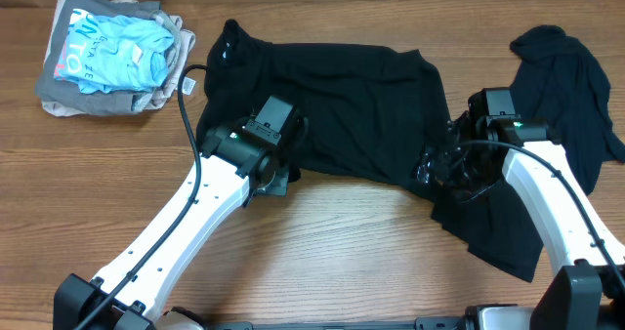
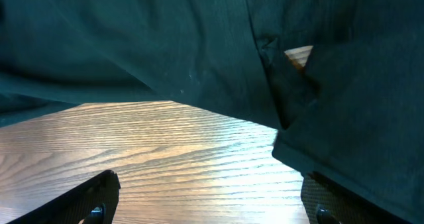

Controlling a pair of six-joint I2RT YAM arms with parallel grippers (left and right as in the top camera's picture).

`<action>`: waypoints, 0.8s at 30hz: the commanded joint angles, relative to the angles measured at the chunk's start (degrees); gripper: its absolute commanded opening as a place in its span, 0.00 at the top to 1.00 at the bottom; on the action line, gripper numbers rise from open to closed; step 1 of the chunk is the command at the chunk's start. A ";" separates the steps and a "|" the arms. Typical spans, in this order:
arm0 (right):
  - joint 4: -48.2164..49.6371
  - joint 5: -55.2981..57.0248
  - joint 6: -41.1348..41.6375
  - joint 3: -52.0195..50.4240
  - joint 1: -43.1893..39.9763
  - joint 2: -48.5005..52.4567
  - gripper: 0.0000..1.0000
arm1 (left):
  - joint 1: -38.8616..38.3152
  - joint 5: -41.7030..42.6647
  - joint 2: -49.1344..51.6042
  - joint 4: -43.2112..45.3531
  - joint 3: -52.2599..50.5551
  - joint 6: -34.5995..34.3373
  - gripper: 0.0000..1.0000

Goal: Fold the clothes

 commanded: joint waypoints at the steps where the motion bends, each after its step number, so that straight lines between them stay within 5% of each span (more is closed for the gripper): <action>1: 0.09 -0.66 0.31 -0.31 0.17 -0.17 0.08 | 0.44 -1.25 -0.48 -0.55 1.16 0.90 0.96; 24: 2.27 -1.11 0.55 -3.61 0.17 -0.17 0.07 | 0.42 0.02 -0.46 4.37 1.18 0.85 0.96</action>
